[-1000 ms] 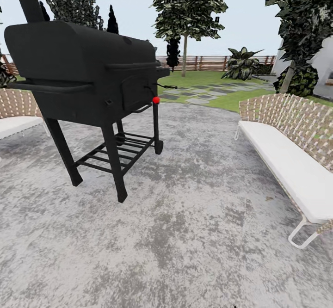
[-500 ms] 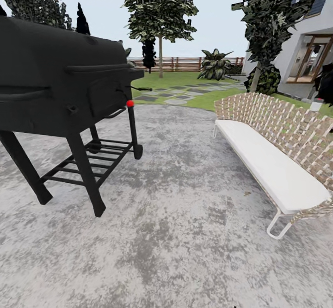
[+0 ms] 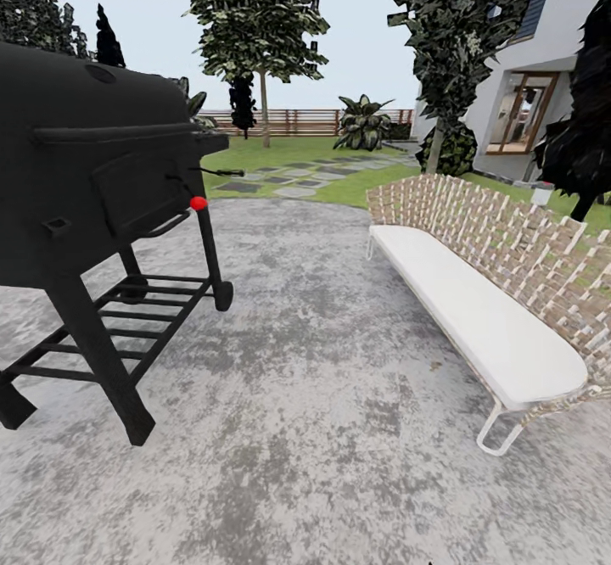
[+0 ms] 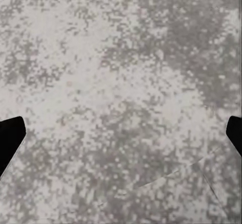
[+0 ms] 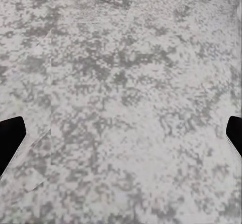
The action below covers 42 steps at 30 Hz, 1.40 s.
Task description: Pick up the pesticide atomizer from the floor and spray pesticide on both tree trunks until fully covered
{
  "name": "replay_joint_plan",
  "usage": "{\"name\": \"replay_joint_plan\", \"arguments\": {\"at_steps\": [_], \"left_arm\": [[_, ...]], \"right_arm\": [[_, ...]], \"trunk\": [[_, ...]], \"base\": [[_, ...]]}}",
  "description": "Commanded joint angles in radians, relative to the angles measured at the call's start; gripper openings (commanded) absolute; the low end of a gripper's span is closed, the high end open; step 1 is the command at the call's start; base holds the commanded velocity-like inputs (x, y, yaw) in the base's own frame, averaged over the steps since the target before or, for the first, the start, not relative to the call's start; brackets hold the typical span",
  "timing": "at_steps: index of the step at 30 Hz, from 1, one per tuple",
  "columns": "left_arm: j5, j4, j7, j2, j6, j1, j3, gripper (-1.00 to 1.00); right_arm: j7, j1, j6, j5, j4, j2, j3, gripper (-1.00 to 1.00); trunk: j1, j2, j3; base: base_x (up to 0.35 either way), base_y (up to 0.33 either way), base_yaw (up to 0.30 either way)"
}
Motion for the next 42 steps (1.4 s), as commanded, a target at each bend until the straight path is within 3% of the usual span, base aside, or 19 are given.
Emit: {"name": "replay_joint_plan", "arguments": {"at_steps": [1, 42], "left_arm": [[0.001, 0.001, 0.001, 0.0, -0.003, -0.001, 0.002, 1.0], [-0.001, 0.001, 0.0, 0.0, -0.003, -0.001, 0.001, 1.0]], "right_arm": [[0.001, -0.001, -0.003, 0.0, 0.001, 0.0, -0.001, 1.0], [-0.007, -0.001, -0.003, 0.0, 0.004, 0.002, -0.001, 1.0]], "trunk": [[0.0, 0.0, -0.001], [0.0, 0.0, -0.001]], "base": [[0.338, 0.0, -0.005], [0.338, 0.0, 0.0]]}}
